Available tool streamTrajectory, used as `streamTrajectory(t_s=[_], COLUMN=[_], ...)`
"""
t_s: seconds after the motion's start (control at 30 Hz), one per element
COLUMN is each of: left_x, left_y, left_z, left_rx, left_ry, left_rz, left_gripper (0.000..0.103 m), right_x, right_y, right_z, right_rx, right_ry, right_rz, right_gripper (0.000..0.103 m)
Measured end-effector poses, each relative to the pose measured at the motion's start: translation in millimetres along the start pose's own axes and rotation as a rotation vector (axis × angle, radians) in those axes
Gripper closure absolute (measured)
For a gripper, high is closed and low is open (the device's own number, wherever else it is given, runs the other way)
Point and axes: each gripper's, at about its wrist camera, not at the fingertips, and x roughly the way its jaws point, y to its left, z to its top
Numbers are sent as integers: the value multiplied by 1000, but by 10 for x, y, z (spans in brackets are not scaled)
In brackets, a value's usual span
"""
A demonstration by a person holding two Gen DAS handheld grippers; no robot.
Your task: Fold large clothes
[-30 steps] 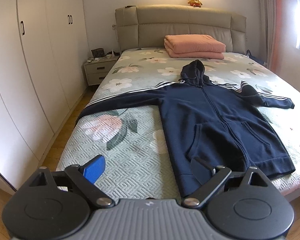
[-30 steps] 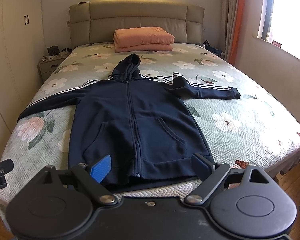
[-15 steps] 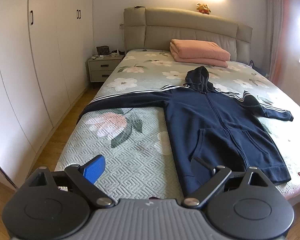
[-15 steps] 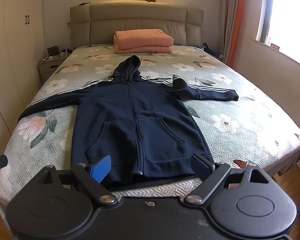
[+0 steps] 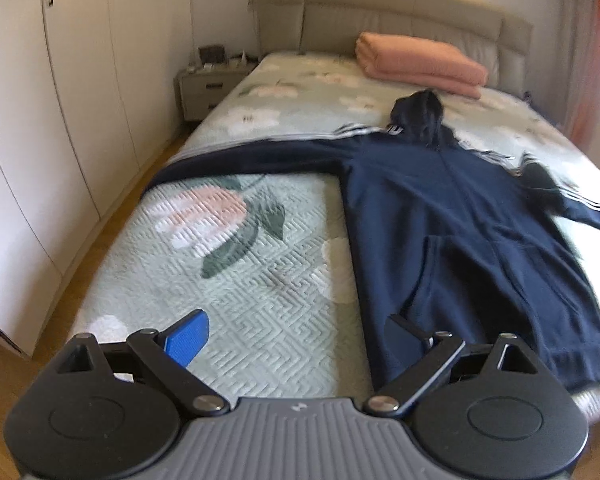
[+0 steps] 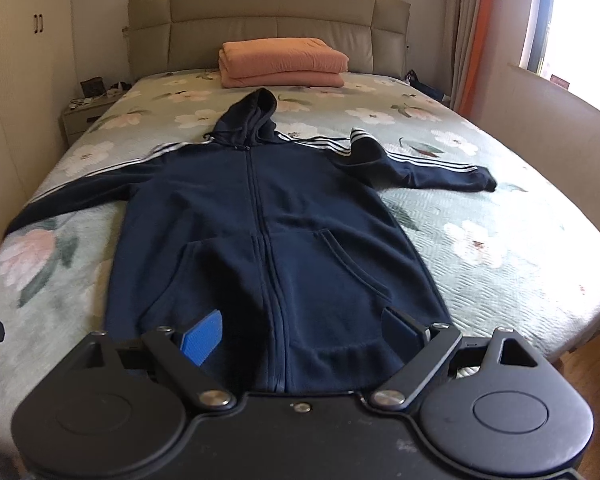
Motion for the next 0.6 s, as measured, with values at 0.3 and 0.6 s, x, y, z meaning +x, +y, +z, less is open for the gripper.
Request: streamTrajectory(t_s=[0.3,0.6], left_x=[1595,2031], left_y=[-881,-1709], left_z=[555,1470], left_rx=[6,59], left_ry=[87,105], left_rz=[-72,-142], left_gripper=[22,20], right_x=[1578,2148], right_y=[-444,-1192], right_z=[-40,831], right_rx=[185,243], right_ry=[-81,-42], right_rz=[-33,-204], right_gripper=[0,0])
